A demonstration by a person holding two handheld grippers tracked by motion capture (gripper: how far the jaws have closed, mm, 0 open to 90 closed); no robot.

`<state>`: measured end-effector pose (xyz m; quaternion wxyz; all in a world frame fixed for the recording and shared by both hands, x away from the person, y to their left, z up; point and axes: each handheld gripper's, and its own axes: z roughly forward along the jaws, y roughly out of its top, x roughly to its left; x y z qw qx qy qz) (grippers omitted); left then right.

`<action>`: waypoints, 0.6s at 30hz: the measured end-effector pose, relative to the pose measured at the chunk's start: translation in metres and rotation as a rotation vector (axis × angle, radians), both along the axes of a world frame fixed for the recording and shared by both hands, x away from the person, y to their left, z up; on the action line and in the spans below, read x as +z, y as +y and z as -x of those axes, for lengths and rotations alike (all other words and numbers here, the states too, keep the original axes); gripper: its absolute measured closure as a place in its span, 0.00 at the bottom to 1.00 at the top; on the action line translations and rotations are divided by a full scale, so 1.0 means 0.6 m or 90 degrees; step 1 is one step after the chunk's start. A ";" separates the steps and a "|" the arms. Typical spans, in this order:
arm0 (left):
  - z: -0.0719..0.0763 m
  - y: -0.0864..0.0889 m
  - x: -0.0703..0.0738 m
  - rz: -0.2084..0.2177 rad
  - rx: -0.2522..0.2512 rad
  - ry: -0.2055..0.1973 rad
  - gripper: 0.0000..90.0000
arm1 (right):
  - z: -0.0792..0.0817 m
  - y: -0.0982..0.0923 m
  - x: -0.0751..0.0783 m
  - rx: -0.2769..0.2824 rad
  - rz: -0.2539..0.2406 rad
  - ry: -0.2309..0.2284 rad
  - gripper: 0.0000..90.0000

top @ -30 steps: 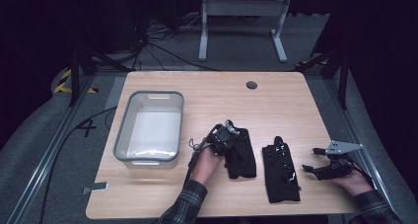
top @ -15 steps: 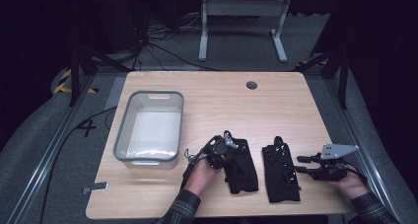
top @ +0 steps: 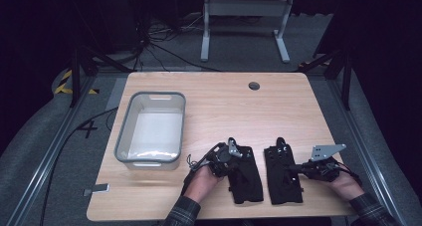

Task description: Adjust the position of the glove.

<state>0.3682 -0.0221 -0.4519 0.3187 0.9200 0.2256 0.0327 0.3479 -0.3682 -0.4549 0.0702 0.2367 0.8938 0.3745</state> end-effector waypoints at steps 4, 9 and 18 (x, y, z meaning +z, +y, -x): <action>-0.002 -0.003 0.000 0.003 -0.002 0.000 1.00 | -0.003 0.005 0.000 -0.002 0.000 0.000 1.00; -0.002 -0.010 -0.001 0.005 -0.012 0.002 1.00 | -0.007 0.014 -0.001 -0.004 -0.001 0.000 1.00; -0.003 -0.025 -0.001 0.008 -0.030 -0.008 1.00 | -0.006 0.023 0.001 0.000 0.009 -0.009 1.00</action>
